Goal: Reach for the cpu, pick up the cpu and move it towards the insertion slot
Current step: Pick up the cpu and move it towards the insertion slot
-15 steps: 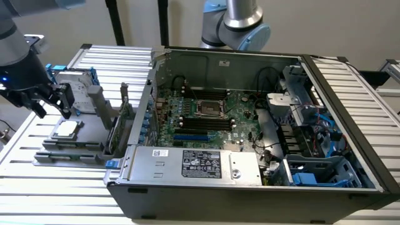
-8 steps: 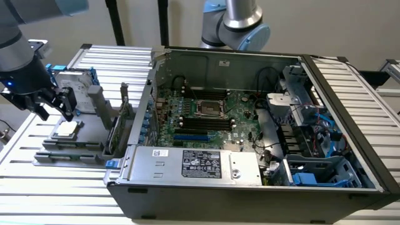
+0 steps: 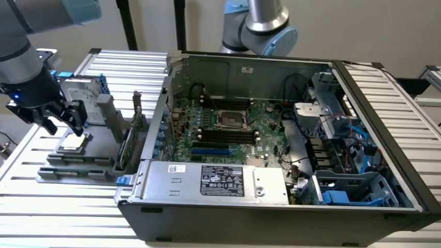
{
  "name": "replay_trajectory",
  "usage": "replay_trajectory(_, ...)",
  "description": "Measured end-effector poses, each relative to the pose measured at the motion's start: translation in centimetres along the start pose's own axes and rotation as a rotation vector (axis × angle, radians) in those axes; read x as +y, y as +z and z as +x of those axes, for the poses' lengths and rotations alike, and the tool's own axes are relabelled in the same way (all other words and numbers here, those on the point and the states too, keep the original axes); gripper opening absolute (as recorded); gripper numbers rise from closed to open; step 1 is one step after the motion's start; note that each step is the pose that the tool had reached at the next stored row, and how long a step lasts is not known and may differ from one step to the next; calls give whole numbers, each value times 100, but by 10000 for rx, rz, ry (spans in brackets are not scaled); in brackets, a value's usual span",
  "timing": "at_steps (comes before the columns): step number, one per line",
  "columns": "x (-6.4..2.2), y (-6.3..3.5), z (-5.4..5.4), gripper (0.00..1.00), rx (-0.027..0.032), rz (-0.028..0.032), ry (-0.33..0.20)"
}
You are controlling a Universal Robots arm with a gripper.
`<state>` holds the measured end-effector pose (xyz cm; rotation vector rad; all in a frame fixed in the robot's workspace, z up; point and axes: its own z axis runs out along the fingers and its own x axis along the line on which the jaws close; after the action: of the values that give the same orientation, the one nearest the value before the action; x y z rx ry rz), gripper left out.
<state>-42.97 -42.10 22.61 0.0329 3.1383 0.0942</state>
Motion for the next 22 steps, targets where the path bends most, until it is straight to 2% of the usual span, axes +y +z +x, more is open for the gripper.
replay_trajectory(11, -1, 161, 6, 65, -2, 2, 33)
replay_trajectory(22, 8, 240, 12, 65, 18, 3, 117)
